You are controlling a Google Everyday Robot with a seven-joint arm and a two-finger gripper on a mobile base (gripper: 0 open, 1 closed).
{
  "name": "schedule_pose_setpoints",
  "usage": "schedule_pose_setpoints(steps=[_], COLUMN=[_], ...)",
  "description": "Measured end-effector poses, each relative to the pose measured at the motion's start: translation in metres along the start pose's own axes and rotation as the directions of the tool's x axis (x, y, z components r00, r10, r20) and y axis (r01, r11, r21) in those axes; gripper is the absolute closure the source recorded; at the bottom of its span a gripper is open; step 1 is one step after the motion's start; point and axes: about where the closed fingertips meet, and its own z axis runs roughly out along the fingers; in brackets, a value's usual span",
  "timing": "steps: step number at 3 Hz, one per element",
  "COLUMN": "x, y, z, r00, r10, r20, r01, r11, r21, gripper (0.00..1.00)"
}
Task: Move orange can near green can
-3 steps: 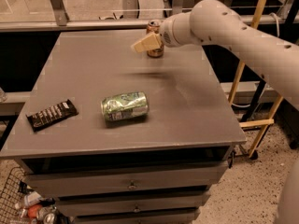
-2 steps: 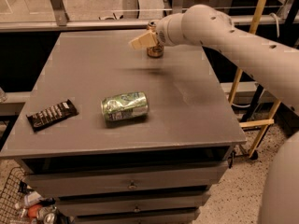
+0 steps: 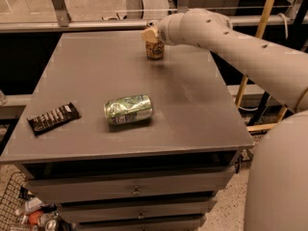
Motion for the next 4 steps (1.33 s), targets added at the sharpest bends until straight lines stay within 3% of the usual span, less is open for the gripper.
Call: schedule_pose_setpoints(steps=[1, 2, 3, 4], x=[-0.009, -0.027, -0.034, -0.031], y=[-0.003, 0.008, 0.038, 0.07], z=[-0.013, -0.05, -0.094, -0.13], r00=[1.0, 0.997, 0.99, 0.981], r10=[-0.007, -0.045, -0.117, -0.171], r20=[0.023, 0.065, 0.079, 0.09], r01=[0.007, 0.052, 0.131, 0.191], r11=[0.9997, 0.993, 0.9678, 0.9235], r21=[-0.022, -0.106, -0.215, -0.332], gripper=[0.72, 0.96, 1.0, 1.0])
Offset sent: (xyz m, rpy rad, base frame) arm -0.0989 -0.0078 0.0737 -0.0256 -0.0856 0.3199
